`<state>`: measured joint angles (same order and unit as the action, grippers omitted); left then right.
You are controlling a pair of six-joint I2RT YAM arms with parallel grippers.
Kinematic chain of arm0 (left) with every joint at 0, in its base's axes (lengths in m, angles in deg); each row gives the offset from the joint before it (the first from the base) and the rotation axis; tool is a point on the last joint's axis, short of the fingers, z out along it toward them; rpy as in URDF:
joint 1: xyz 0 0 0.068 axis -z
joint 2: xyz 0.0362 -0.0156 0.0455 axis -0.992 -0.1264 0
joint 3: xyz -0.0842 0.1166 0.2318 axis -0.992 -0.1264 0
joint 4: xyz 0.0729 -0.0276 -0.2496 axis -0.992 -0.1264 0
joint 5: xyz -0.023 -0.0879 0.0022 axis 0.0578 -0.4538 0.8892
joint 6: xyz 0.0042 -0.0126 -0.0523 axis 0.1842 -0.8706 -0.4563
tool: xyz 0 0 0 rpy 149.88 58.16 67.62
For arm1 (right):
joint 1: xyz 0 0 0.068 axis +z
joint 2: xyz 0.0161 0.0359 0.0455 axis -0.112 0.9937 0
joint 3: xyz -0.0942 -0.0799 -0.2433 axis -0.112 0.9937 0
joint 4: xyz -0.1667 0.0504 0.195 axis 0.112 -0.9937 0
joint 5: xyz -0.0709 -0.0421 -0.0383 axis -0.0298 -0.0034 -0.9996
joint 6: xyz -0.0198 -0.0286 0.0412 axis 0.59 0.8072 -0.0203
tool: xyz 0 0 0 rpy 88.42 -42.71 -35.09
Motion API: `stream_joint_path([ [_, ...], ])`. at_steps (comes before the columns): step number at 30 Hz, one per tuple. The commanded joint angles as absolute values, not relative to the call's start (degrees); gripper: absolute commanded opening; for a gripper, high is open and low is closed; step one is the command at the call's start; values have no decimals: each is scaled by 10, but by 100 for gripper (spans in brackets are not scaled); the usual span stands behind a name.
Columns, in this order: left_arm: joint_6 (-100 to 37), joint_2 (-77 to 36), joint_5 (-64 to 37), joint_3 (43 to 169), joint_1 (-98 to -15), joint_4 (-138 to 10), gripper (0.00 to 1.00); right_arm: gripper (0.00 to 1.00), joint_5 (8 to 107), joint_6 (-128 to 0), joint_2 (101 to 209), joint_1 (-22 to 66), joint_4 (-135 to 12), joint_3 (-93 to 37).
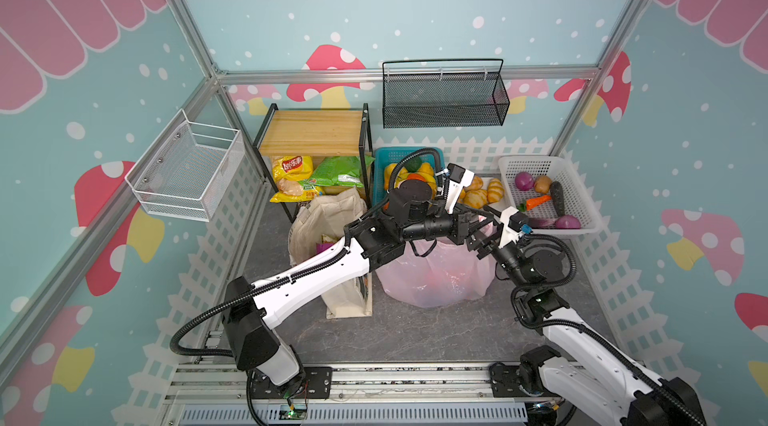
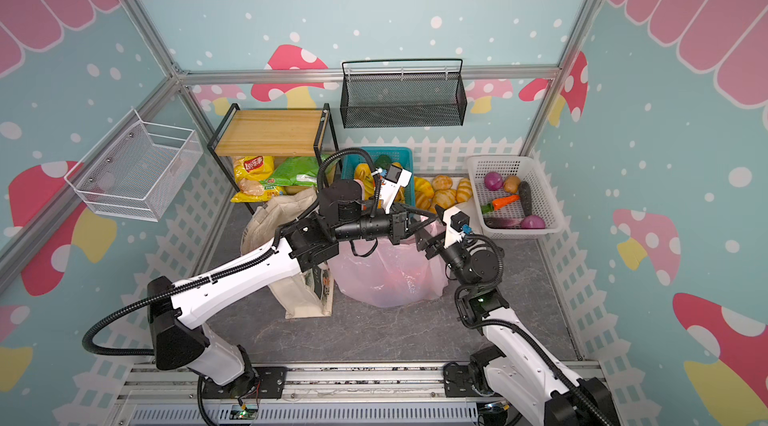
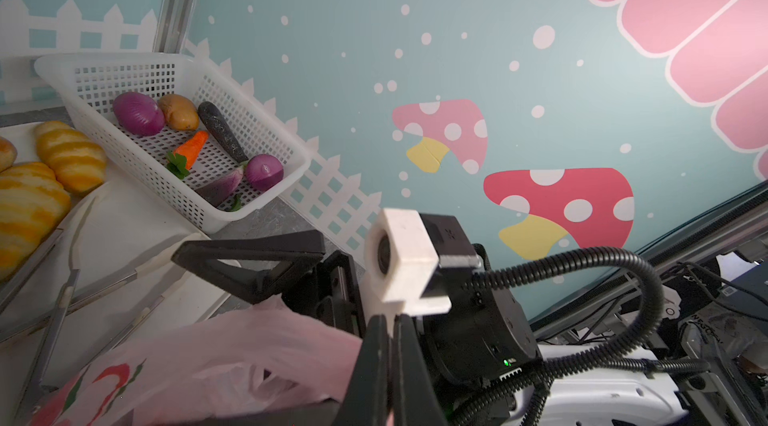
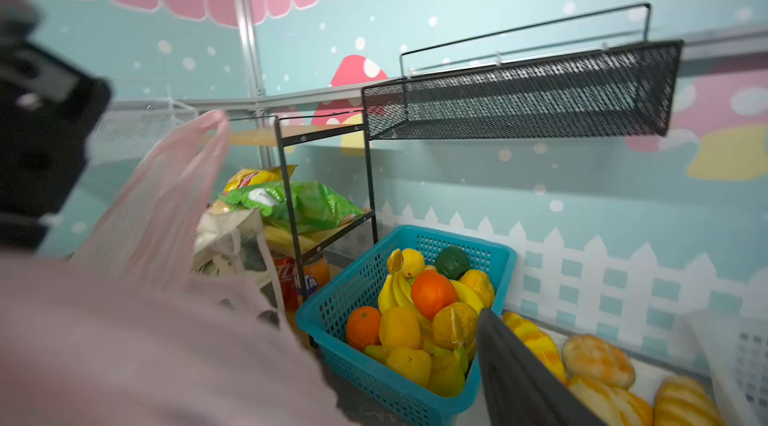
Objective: Place the mixed food into the grocery bags and tie them
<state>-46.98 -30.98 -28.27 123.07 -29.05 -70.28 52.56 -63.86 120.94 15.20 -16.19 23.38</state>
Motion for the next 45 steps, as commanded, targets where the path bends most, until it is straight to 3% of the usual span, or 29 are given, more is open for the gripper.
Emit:
stream_joint_path([
  [1,-490,-310,-295,1226,-290,-675,0,59,311,-698,1247,171,-204,211],
  [5,-493,-301,-288,1219,-294,-671,0,42,290,-736,1291,175,-266,231],
  [12,-492,-296,-270,1206,-314,-674,0,33,394,-717,1256,175,-281,290],
  [16,-483,-304,-276,1213,-322,-682,0,43,499,-653,1217,174,-288,275],
  [23,-474,-306,-282,1215,-329,-690,0,82,619,-563,1172,154,-379,202],
  [28,-458,-301,-297,1222,-335,-706,0,93,747,-520,1120,89,-416,194],
  [32,-438,-300,-320,1241,-346,-736,0,94,851,-526,1111,34,-385,200],
  [37,-426,-306,-369,1262,-359,-767,0,92,1031,-561,1175,-37,-280,188],
  [45,-412,-314,-413,1286,-363,-805,0,73,1147,-537,1302,-43,-221,123],
])
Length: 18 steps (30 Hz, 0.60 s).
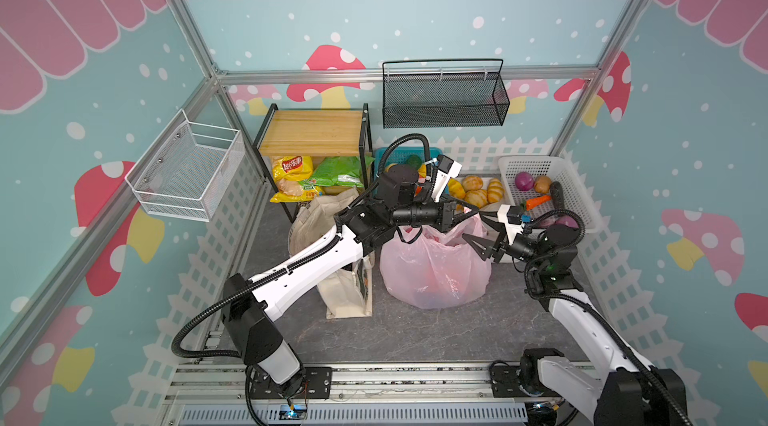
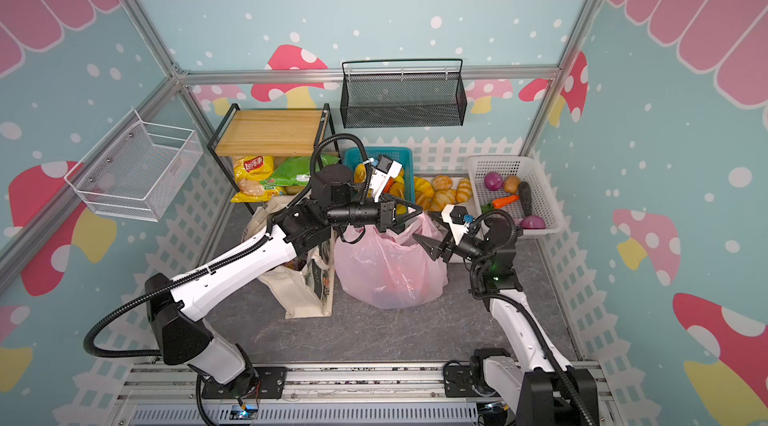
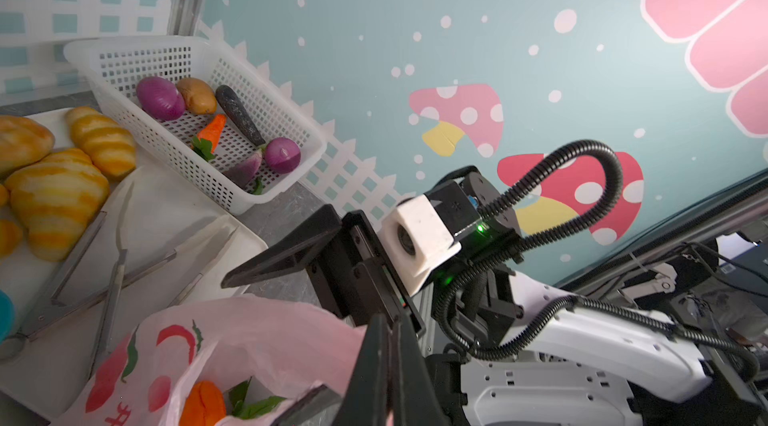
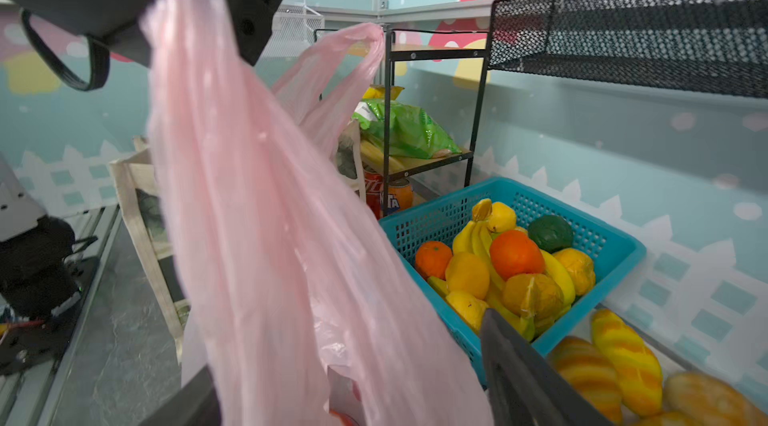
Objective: Place the mixed food into the grocery bags and tie them
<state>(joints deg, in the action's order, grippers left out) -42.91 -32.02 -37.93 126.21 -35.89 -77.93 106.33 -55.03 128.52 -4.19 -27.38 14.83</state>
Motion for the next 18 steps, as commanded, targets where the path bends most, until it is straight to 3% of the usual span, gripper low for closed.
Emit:
stream_joint_path([
  [1,-410,-315,-417,1289,-364,-808,0,70,1155,-537,1310,-43,-215,118],
  [4,-412,-317,-427,1294,-368,-812,0,61,1174,-538,1330,-43,-209,101],
  [6,-415,-320,-434,1296,-370,-812,0,49,1184,-552,1343,-43,-190,96],
  [11,-417,-325,-431,1299,-375,-814,0,1,1185,-613,1358,-43,-123,112],
  [14,-401,-317,-412,1297,-376,-821,4,0,1128,-630,1349,-45,-135,131],
  [18,-334,-271,-324,1266,-376,-824,33,0,1049,-666,1333,-47,-202,137],
])
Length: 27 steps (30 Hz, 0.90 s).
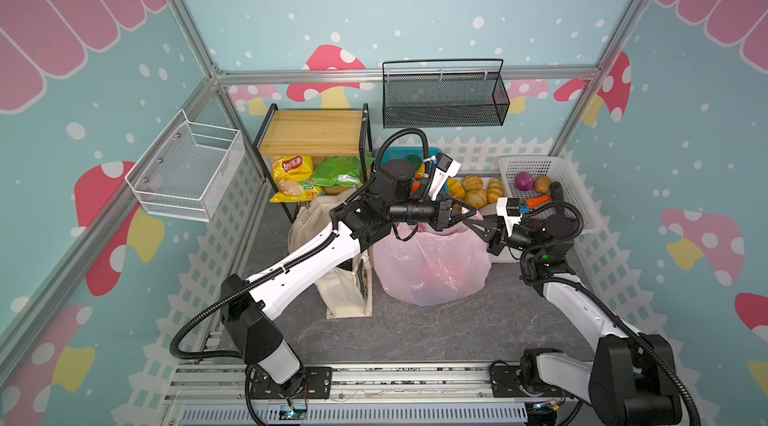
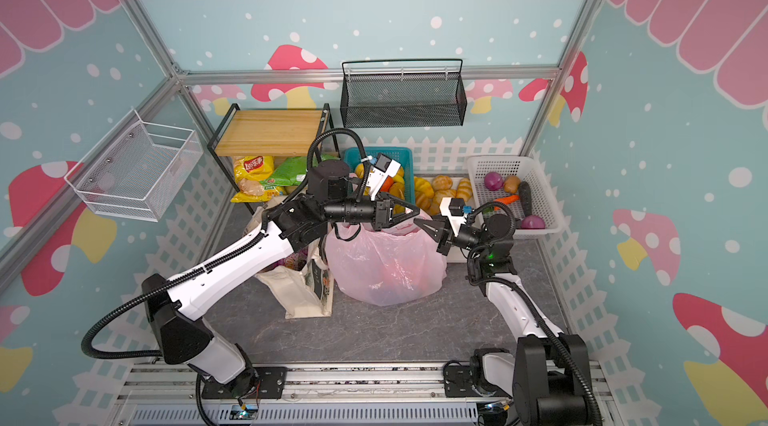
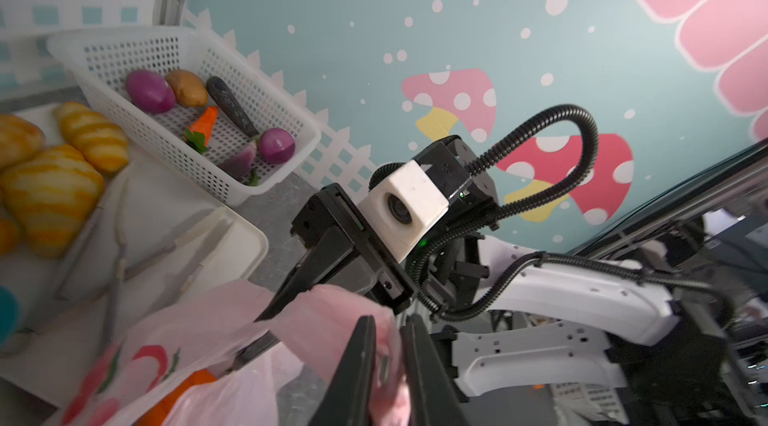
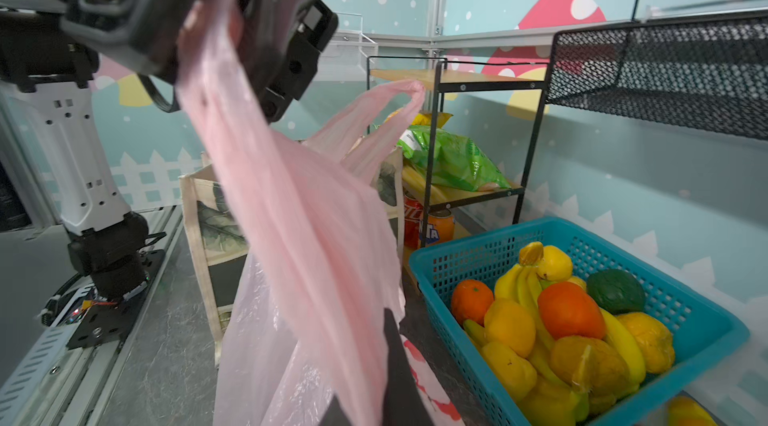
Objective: Place the mixed food into the grocery bags and tie them
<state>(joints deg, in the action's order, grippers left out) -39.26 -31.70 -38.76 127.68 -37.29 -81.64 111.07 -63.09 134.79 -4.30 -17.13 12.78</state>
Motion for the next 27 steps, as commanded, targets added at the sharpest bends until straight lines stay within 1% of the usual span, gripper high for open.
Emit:
stream_joint_path([
  [1,-316,-254,-288,1249,-376,-818,37,0,1034,-678,1328,-47,-215,138],
  [4,-262,-178,-120,1153,-376,-747,46,0,1003,-705,1308,-47,-254,145],
  [5,-247,-150,-56,1110,-376,-709,50,0,989,-707,1299,-47,-271,145],
  [7,-208,-108,43,1040,-376,-657,58,0,970,-707,1282,-47,-297,145],
  [10,-174,-92,179,1007,-376,-676,66,0,949,-706,1265,-47,-320,144],
  [14,-148,-126,257,1039,-348,-763,76,0,949,-705,1262,-47,-331,139],
  [16,-132,-137,303,1041,-328,-771,78,0,946,-702,1263,-47,-334,137],
  [19,-125,-149,336,1040,-315,-785,80,0,942,-699,1264,-47,-337,136],
  [24,-147,-172,311,1040,-313,-801,80,0,941,-701,1272,-47,-336,132],
  [27,-145,-191,297,1043,-312,-799,77,0,935,-702,1274,-47,-336,130],
])
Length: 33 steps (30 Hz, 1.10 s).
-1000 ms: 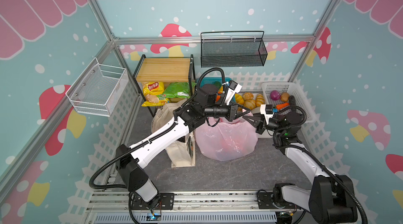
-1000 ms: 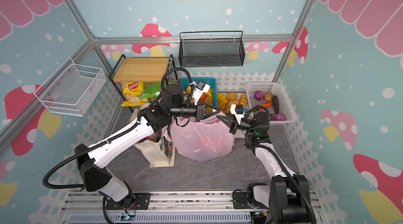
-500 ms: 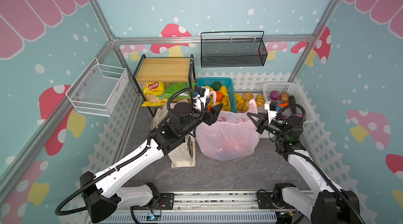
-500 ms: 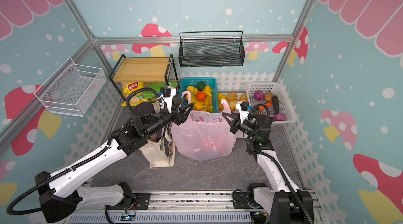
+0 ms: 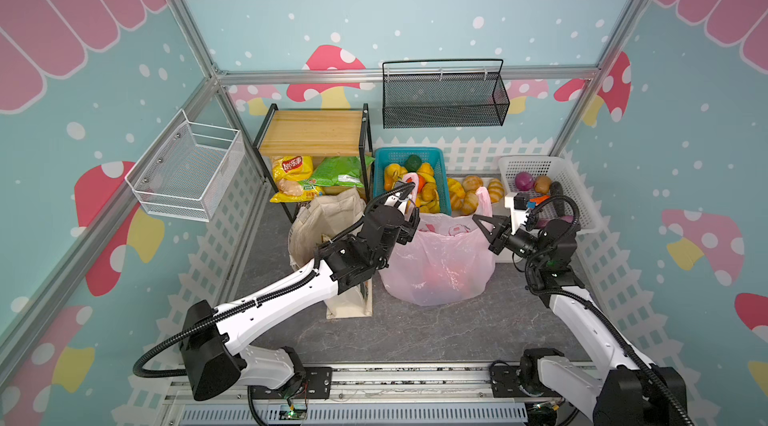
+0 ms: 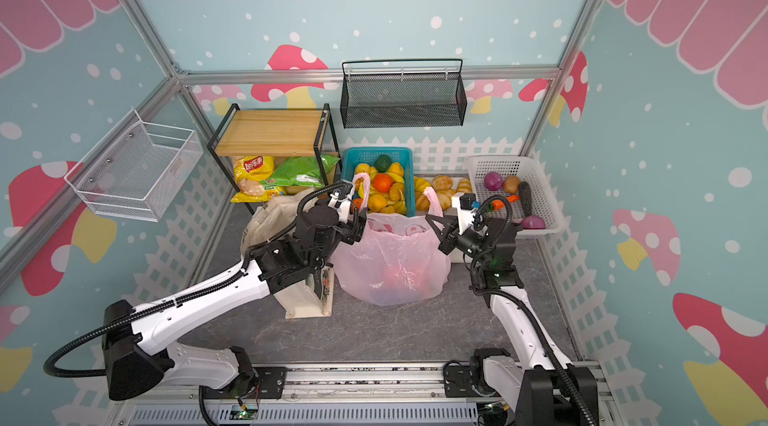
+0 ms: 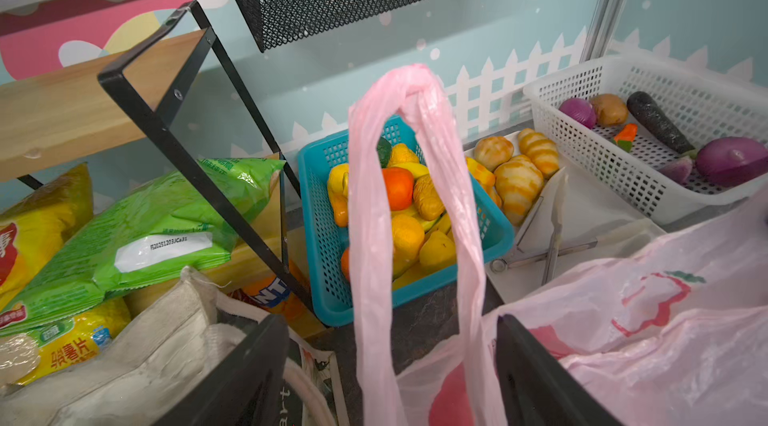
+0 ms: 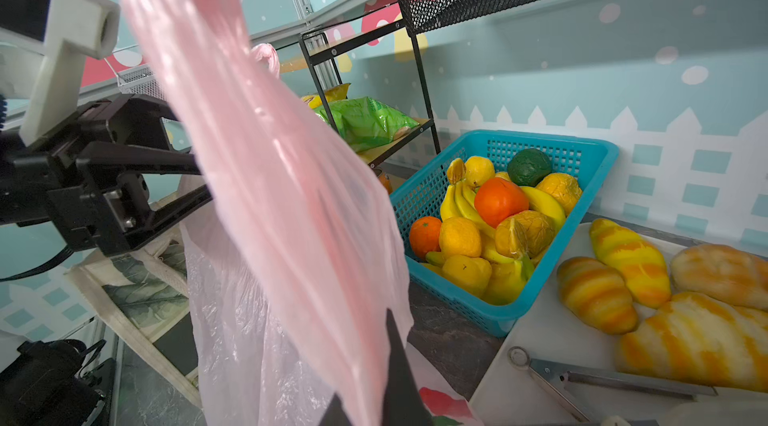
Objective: Place the mixed food into the grocery bags and tie them
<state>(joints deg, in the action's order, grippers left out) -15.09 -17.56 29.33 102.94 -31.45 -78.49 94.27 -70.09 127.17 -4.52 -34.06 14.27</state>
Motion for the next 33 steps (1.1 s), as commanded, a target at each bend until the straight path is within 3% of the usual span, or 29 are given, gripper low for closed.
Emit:
stream_joint_path([
  [1,-141,-198,295,1043,-313,-797,74,0,934,-703,1275,-47,-336,130],
  [9,-79,-211,242,1009,-312,-723,37,0,934,-716,1286,-47,-337,121],
  [13,-7,-202,162,996,-313,-706,13,0,933,-708,1288,-48,-348,115],
  [17,90,-183,43,996,-316,-722,1,0,926,-670,1294,-48,-405,90],
  [23,191,-187,-121,1023,-330,-760,0,0,954,-622,1309,-48,-471,51],
  [33,293,-296,-142,1190,-339,-906,0,0,1038,-549,1330,-48,-447,45],
])
